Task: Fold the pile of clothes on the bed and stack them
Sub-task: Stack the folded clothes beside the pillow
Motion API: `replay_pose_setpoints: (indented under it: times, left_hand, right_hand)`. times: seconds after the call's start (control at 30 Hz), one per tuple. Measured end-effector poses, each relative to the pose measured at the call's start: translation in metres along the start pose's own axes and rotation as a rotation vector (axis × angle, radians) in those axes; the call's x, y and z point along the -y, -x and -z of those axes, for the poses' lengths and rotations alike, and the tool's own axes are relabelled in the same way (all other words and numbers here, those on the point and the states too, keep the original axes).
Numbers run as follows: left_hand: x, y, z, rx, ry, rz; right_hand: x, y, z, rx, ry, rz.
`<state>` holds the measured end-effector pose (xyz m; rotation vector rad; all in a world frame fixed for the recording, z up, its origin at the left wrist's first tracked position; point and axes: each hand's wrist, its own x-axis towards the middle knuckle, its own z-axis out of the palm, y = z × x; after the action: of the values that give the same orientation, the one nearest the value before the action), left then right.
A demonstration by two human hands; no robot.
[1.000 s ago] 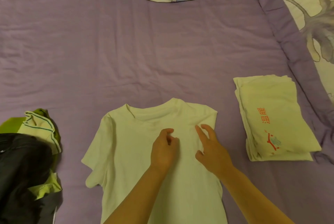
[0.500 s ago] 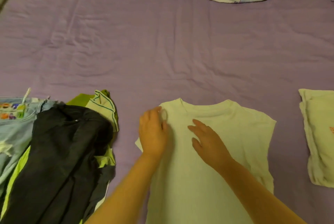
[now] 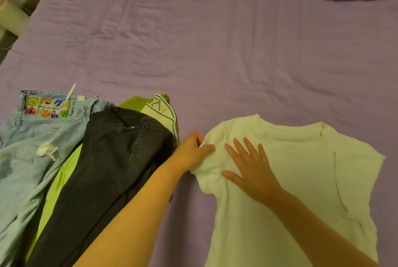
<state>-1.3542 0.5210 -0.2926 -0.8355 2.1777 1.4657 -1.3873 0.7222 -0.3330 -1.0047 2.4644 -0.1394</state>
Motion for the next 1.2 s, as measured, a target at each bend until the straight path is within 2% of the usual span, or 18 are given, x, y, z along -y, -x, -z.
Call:
replay_pose_setpoints:
  times: [0.1,0.13,0.17,0.27,0.43,0.57,0.7,0.77,0.87,0.93,0.97,1.03,1.1,1.17,1.2]
  left_hand:
    - [0.008,0.006,0.009,0.152,-0.100,0.043]
    - [0.011,0.008,0.011,0.157,-0.135,0.052]
    - [0.014,0.009,0.014,0.115,-0.102,0.069]
    - [0.016,0.013,0.017,-0.085,0.216,0.126]
    - [0.021,0.024,0.005,0.053,0.360,0.159]
    - [0.040,0.035,-0.004,0.051,0.402,0.148]
    - [0.044,0.041,-0.013,-0.178,0.441,0.101]
    - [0.039,0.040,-0.012,-0.282,0.348,0.035]
    - [0.030,0.038,-0.015,-0.365,-0.078,-0.053]
    - [0.016,0.039,-0.022,-0.371,-0.258,-0.098]
    - [0.007,0.040,-0.027,-0.332,-0.246,-0.121]
    - [-0.011,0.042,-0.037,-0.180,-0.056,-0.106]
    - [-0.023,0.043,-0.045,-0.053,0.253,-0.061]
    - [-0.023,0.043,-0.049,-0.071,0.483,-0.074]
    - [-0.018,0.042,-0.050,-0.153,0.424,-0.126]
  right_hand:
    - [0.007,0.003,-0.004,-0.009,0.011,-0.022]
    - [0.010,0.003,-0.004,-0.005,0.007,-0.024]
    - [0.013,0.003,-0.003,0.004,0.005,-0.028]
    - [0.024,-0.002,0.000,0.012,0.015,-0.052]
    - [0.034,-0.009,0.003,0.005,0.059,-0.117]
    - [0.025,0.002,-0.005,0.003,0.057,-0.117]
    - [0.028,-0.001,-0.003,0.044,0.051,-0.126]
    - [0.030,-0.004,0.000,0.053,0.039,-0.126]
    - [0.022,0.000,-0.003,0.046,0.050,-0.073]
    - [0.014,0.011,-0.007,0.021,-0.019,-0.075]
    - [0.011,0.018,-0.006,0.013,-0.082,-0.101]
    - [0.009,0.035,0.000,-0.004,-0.210,-0.176]
    - [0.008,0.048,0.002,-0.041,-0.331,-0.239]
    - [0.006,0.063,-0.001,-0.076,-0.399,-0.281]
    - [0.006,0.070,-0.003,-0.083,-0.410,-0.296]
